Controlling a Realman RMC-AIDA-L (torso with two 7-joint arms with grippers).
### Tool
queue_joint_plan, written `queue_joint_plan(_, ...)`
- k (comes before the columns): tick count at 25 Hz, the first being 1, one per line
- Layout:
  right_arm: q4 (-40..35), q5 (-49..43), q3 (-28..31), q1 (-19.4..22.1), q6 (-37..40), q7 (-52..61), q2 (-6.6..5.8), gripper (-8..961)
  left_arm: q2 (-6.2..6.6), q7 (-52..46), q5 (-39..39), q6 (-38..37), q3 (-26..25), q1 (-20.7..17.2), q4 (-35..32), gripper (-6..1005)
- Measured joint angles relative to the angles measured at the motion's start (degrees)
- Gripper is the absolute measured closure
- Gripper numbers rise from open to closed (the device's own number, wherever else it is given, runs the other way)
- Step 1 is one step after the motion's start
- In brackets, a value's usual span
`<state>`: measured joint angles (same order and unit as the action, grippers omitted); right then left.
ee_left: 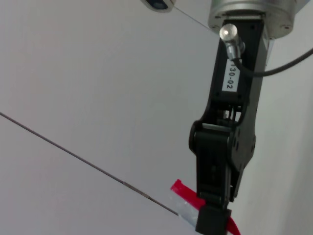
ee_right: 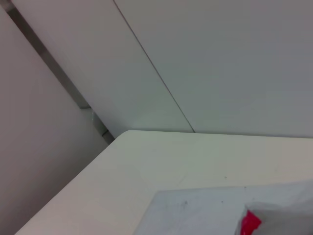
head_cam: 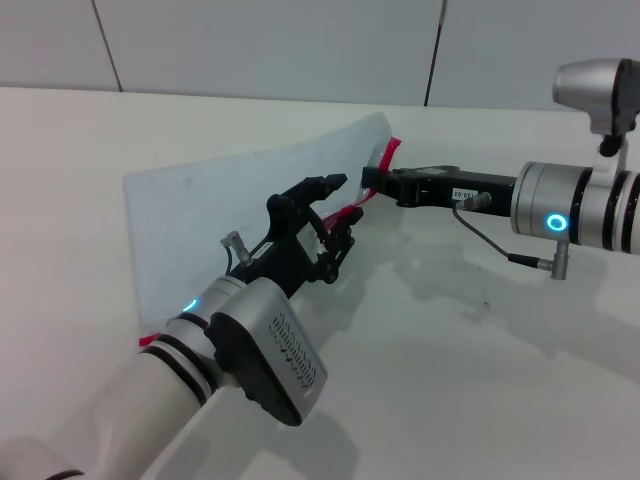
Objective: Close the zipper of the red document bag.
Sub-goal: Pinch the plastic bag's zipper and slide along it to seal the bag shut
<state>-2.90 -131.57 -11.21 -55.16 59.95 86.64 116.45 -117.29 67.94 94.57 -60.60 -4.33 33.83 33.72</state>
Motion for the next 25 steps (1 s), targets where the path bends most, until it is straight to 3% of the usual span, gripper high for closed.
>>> queue_joint_plan(25,0.0,0.0,0.0,-0.1,0.1,-0.2,0.00,912,0.03,-1.3,0.0,0.0,1.8,0.3,-0.9,655)
